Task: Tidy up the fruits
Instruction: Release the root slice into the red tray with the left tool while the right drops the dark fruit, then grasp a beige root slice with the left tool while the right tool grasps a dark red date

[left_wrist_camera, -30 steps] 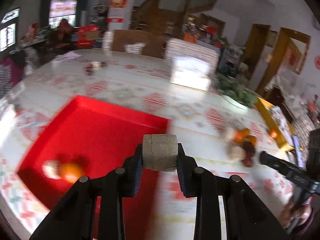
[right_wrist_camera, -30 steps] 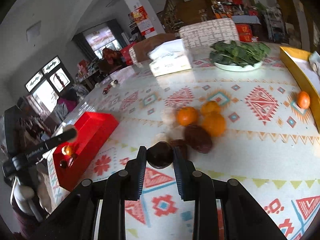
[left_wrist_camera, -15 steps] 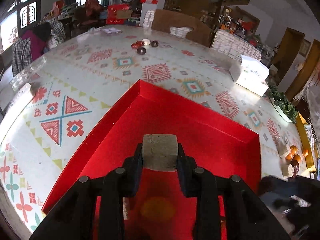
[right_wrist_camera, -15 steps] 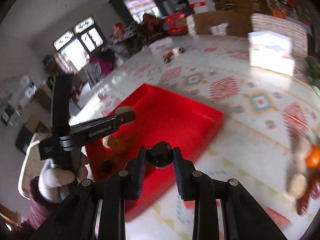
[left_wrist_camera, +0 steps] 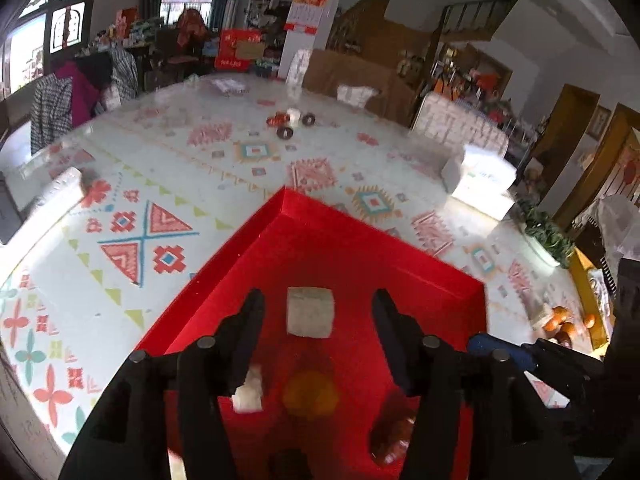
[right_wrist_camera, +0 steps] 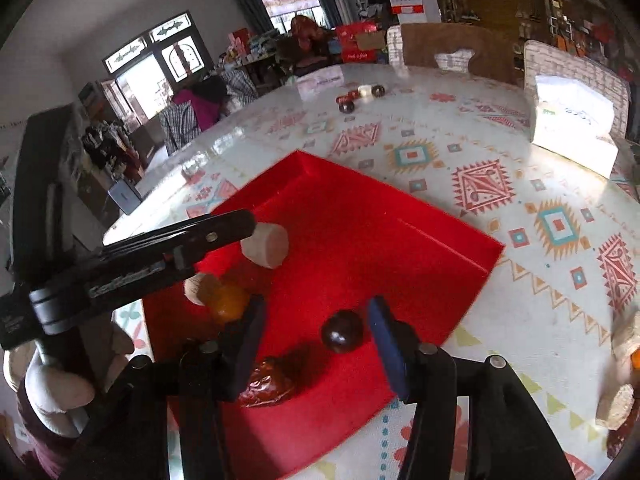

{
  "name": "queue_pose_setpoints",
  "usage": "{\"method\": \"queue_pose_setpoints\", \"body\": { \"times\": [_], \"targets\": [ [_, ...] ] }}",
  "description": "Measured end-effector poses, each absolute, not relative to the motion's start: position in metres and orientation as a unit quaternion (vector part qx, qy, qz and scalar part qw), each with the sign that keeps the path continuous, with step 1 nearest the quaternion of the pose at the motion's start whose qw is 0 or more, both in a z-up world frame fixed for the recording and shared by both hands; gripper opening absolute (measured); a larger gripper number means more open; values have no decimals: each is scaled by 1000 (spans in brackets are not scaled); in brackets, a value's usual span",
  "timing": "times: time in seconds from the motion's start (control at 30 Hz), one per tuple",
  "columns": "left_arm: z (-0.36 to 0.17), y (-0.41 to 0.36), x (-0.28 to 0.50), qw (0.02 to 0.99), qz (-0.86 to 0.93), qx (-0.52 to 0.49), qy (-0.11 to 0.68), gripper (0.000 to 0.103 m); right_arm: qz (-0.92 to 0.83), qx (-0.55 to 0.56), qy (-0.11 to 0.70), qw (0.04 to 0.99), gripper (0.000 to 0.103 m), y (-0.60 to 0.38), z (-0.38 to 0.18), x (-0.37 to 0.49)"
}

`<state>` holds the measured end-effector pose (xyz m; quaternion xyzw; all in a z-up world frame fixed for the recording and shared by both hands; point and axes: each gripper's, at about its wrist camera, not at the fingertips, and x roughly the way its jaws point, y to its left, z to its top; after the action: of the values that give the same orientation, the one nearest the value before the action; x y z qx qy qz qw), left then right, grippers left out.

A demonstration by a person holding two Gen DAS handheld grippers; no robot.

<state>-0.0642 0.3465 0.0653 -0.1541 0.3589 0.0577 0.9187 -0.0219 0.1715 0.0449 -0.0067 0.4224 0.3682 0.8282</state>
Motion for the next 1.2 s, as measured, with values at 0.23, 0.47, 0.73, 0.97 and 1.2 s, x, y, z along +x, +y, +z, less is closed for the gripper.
{"method": "queue_pose_setpoints", "body": {
  "times": [0.23, 0.47, 0.73, 0.97, 1.2],
  "targets": [
    [91, 309, -101, 930, 15, -172, 325, 67, 343, 28, 386, 856, 58, 103, 66, -52],
    [92, 241, -123, 929, -47, -182, 319, 71, 251, 85, 374, 889, 63, -27, 67, -76],
    [72, 176, -114, 916, -78, -154, 363, 71, 149, 107, 399, 899, 63, -134, 42, -89],
    [61, 141, -104, 909, -90, -133, 384, 71, 160, 115, 414, 889, 63, -139, 35, -68],
    [56, 137, -96, 909, -74, -122, 392, 71, 183, 64, 451, 871, 59, -88, 16, -25]
  ]
}}
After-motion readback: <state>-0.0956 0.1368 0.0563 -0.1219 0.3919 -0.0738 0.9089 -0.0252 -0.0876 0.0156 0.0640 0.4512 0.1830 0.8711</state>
